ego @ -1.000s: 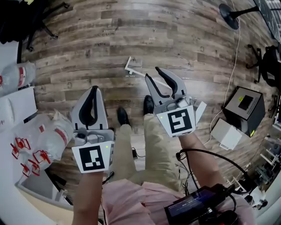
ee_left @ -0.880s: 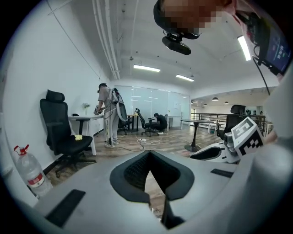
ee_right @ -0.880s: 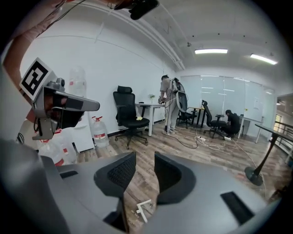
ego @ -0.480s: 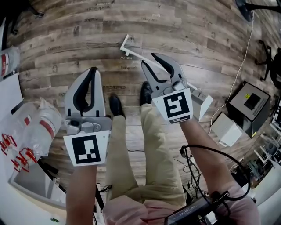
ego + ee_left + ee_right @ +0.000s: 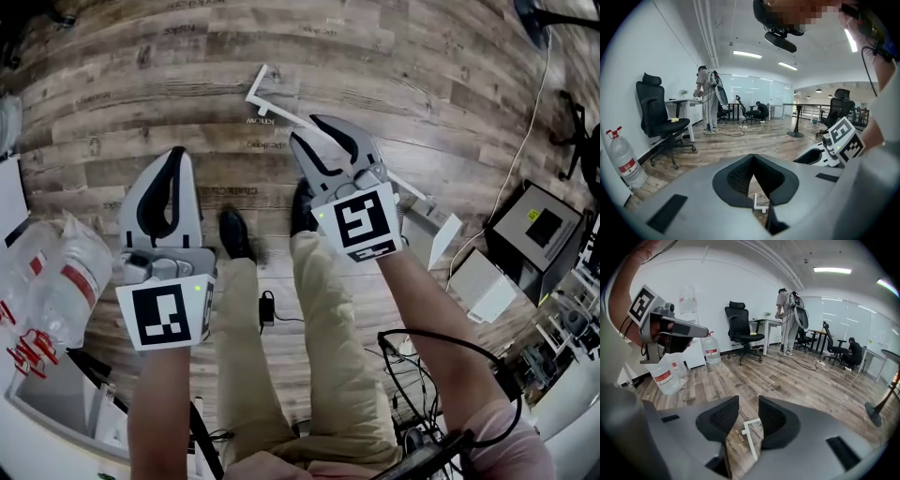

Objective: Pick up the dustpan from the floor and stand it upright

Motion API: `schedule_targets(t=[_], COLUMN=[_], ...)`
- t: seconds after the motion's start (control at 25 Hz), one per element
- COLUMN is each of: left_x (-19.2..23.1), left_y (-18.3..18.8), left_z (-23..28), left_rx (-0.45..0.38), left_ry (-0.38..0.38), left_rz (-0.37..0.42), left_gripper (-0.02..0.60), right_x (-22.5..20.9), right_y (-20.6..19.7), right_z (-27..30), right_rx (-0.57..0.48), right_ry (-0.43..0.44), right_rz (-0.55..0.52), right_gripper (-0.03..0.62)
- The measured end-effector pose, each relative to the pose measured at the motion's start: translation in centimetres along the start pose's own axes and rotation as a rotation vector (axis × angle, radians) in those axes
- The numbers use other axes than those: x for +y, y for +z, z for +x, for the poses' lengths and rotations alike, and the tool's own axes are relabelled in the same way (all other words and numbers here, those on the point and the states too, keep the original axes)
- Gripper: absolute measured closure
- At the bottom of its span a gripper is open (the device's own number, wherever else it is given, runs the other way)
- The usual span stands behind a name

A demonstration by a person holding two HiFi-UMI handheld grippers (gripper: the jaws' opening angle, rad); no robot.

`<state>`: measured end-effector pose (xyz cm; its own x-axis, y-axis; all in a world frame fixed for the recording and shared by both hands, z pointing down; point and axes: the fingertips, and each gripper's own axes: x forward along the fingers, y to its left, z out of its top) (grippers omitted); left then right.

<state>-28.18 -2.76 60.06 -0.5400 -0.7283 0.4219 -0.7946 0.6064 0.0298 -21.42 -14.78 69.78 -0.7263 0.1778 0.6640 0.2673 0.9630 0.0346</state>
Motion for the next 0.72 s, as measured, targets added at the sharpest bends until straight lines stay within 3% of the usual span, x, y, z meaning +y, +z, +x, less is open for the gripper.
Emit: schedule_targets(t=[0.36, 0.72], left_x=[0.5, 1.2], left_y=[-6.3, -10.4], left_z=[2.4, 5.3], left_rx=[0.034, 0.058], left_ry=[0.028, 0.046], left_rz=[-0.011, -0.043], left_gripper=[0.572, 0.572], right_x=[0.8, 0.8], right_y=[-5.9, -11.5], right_z=[5.9, 10.8], right_rx=[0.06, 0.159], right_ry=[0.05, 0.093], right_rz=[-0.055, -0.079], right_gripper=[0.456, 0.457])
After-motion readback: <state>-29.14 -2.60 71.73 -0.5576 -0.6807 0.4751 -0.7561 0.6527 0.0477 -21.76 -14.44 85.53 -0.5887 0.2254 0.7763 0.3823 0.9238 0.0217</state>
